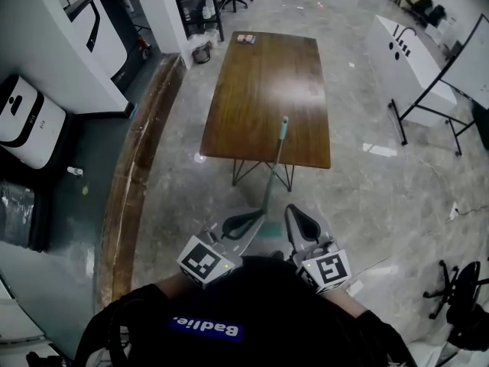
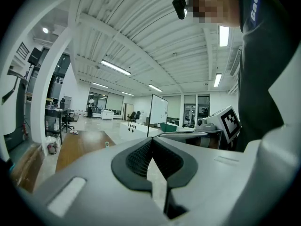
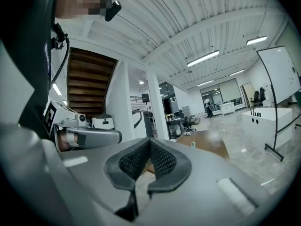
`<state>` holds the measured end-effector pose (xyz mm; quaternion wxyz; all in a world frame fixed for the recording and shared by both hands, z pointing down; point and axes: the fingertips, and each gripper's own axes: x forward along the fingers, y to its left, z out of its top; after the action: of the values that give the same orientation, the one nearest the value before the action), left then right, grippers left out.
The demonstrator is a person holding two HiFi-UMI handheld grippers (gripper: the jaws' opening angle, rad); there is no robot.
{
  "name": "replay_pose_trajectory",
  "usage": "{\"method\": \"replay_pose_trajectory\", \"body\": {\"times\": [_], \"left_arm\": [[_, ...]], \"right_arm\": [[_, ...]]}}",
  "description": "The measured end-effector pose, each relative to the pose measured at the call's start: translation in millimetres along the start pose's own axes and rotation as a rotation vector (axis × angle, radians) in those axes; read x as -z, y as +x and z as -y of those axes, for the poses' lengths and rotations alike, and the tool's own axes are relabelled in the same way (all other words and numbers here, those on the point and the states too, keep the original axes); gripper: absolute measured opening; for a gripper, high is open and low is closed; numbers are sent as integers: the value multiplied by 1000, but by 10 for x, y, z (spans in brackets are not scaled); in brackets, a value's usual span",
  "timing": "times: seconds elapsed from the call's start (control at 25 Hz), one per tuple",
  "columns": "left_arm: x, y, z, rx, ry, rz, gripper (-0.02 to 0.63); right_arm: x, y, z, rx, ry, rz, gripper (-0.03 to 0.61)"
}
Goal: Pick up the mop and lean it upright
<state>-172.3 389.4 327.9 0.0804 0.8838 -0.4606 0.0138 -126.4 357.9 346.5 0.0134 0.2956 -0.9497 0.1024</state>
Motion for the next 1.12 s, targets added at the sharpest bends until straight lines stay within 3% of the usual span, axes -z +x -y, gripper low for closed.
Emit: {"method": "replay_pose_trajectory", "body": {"times": [0.4, 0.6, 0.84, 1.12], "left_arm": [[100, 532, 191, -78, -1, -45, 17], [74, 619, 42, -103, -2, -50, 17], [69, 697, -382, -76, -17, -41, 17], [12, 756, -1285, 24, -36, -26, 17]], "right_arm": [[206, -175, 601, -72, 69, -27, 5], [240, -16, 717, -68, 61, -58, 5], [324, 366, 826, -28, 43, -109, 6], [471, 1141, 980, 115, 8, -178, 37]]}}
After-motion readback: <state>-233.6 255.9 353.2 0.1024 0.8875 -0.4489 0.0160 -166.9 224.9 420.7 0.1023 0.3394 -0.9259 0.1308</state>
